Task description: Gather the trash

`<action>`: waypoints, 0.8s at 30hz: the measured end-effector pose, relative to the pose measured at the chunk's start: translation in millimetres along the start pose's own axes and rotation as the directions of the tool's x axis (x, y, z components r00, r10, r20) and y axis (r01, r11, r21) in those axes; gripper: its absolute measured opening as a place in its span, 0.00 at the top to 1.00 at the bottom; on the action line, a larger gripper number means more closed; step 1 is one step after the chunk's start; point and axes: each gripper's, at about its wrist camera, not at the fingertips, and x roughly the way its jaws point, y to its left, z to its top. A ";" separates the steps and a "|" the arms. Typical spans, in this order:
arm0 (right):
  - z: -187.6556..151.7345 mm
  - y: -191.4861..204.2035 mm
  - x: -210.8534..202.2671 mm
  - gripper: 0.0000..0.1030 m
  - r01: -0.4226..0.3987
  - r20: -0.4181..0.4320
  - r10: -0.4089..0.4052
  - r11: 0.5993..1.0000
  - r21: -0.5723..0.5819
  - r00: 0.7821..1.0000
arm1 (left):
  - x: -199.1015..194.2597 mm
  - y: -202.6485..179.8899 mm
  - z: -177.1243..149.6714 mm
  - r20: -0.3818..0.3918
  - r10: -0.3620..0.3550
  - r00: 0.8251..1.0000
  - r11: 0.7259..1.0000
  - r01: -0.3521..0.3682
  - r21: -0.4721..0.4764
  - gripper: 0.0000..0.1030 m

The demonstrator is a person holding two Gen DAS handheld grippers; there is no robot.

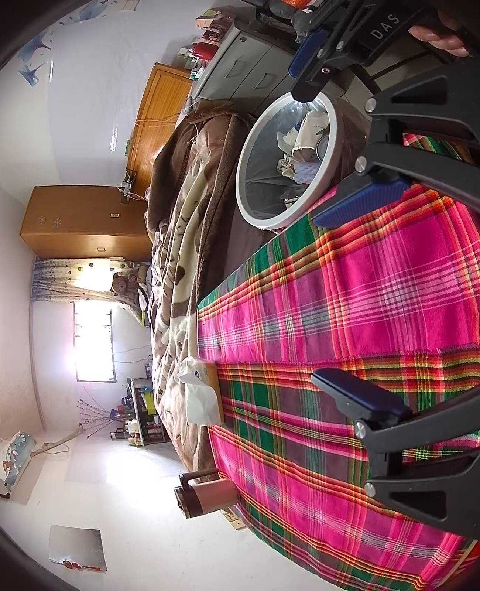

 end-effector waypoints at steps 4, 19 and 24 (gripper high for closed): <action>0.3 0.1 0.3 0.55 0.002 0.000 -0.002 1.000 -0.001 1.000 | 0.0 0.0 -0.1 0.000 -0.001 1.000 1.000 0.001 0.000 0.22; 0.0 0.2 0.9 0.55 0.002 -0.002 -0.002 1.000 -0.001 1.000 | -1.8 0.3 1.2 0.003 0.002 1.000 1.000 -0.002 -0.001 0.22; 0.4 0.5 0.7 0.55 0.001 -0.002 -0.001 1.000 0.000 1.000 | -2.4 1.0 1.9 0.003 0.009 1.000 1.000 -0.009 -0.004 0.22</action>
